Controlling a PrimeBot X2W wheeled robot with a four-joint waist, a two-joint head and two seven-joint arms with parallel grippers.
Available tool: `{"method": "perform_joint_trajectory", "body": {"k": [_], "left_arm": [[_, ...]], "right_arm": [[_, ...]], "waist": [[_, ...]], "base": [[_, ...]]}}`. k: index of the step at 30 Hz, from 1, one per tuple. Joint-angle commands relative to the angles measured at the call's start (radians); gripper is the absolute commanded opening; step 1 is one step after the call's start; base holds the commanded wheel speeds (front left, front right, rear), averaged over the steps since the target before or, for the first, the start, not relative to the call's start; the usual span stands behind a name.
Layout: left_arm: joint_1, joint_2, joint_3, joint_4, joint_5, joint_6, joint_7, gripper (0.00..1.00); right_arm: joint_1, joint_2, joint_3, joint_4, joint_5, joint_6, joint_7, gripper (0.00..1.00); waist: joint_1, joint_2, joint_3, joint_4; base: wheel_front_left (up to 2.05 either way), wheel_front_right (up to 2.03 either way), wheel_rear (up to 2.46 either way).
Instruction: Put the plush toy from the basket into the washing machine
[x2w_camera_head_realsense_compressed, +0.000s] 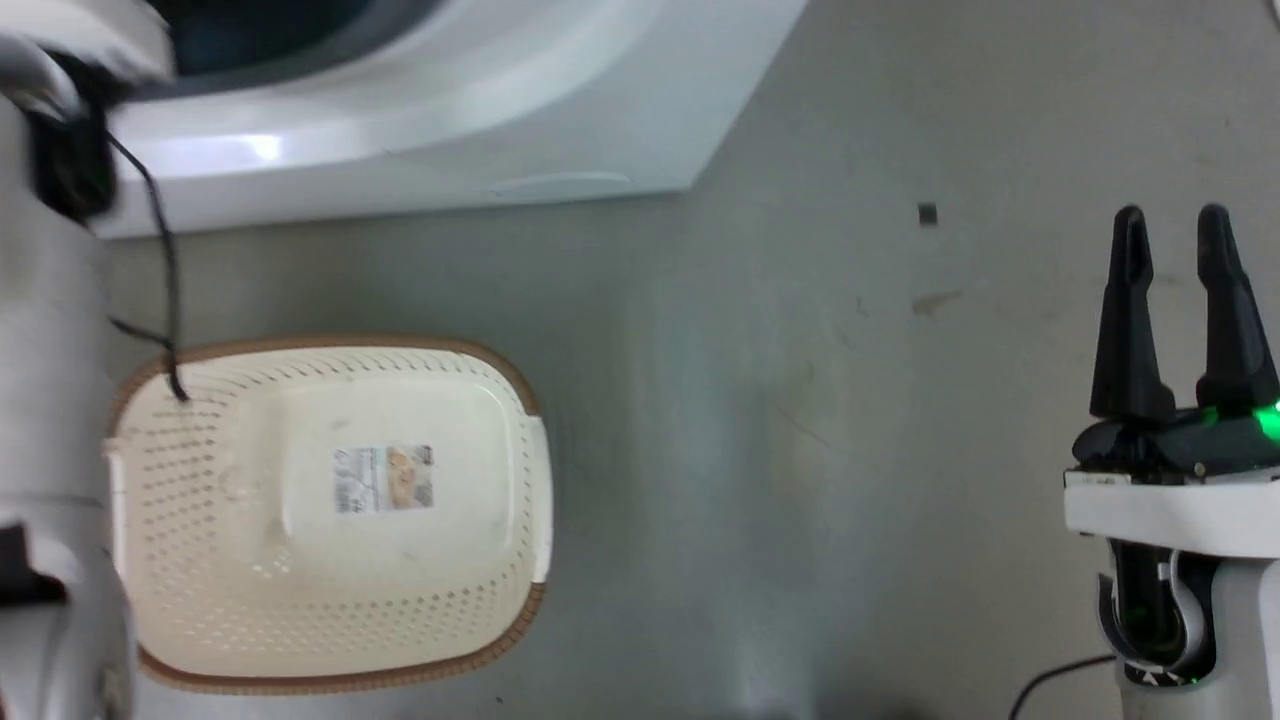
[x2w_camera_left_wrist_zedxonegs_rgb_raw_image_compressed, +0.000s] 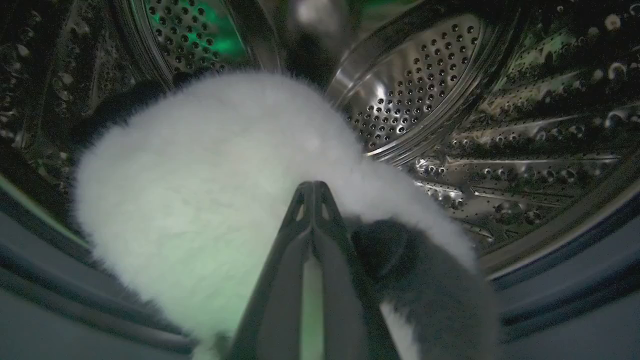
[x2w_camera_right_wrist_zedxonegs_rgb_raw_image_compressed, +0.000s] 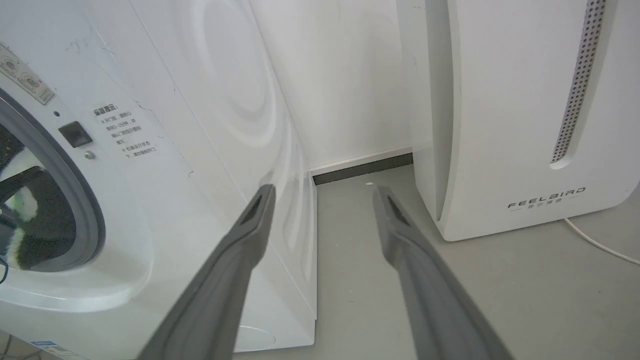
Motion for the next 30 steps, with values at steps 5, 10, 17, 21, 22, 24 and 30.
{"method": "perform_joint_trajectory", "body": {"k": [5,10,17,21,22,24,30], "left_arm": [[-0.154,0.056,0.017,0.047,0.034,0.015,-0.006,0.00],[-0.235,0.089,0.051,0.060,0.035,0.017,-0.006,0.00],[-0.242,0.084,0.068,0.072,0.058,0.028,-0.006,1.00],[-0.213,0.066,0.093,0.064,0.050,0.017,-0.006,1.00],[-0.203,0.060,0.099,0.066,0.047,0.013,-0.006,1.00],[-0.184,0.044,0.115,0.065,0.037,0.002,-0.006,1.00],[-0.051,0.001,0.125,-0.002,0.085,0.004,-0.006,1.00]], "right_arm": [[-0.048,0.000,0.008,-0.009,0.017,0.001,-0.004,1.00],[-0.052,0.000,0.009,-0.012,0.028,0.001,-0.004,1.00],[-0.050,0.000,0.015,-0.004,0.023,0.001,-0.004,1.00],[-0.051,0.000,0.017,-0.007,0.014,0.001,-0.004,1.00],[-0.050,0.000,0.017,-0.007,0.011,0.001,-0.004,1.00],[-0.048,0.000,0.016,-0.007,0.003,0.001,-0.004,1.00],[-0.046,0.000,0.001,0.003,-0.019,0.001,-0.004,1.00]], "waist": [[-0.0002,0.0000,0.115,-0.084],[-0.0002,0.0000,0.135,-0.105],[-0.0002,0.0000,0.131,-0.093],[-0.0002,0.0000,0.115,-0.078],[-0.0002,0.0000,0.110,-0.073],[-0.0002,0.0000,0.096,-0.060],[-0.0002,0.0000,0.022,-0.021]], "base": [[0.00,0.00,0.00],[0.00,0.00,0.00],[0.00,0.00,0.00],[0.00,0.00,0.00],[0.00,0.00,0.00],[0.00,0.00,0.00],[0.00,0.00,0.00]]}}
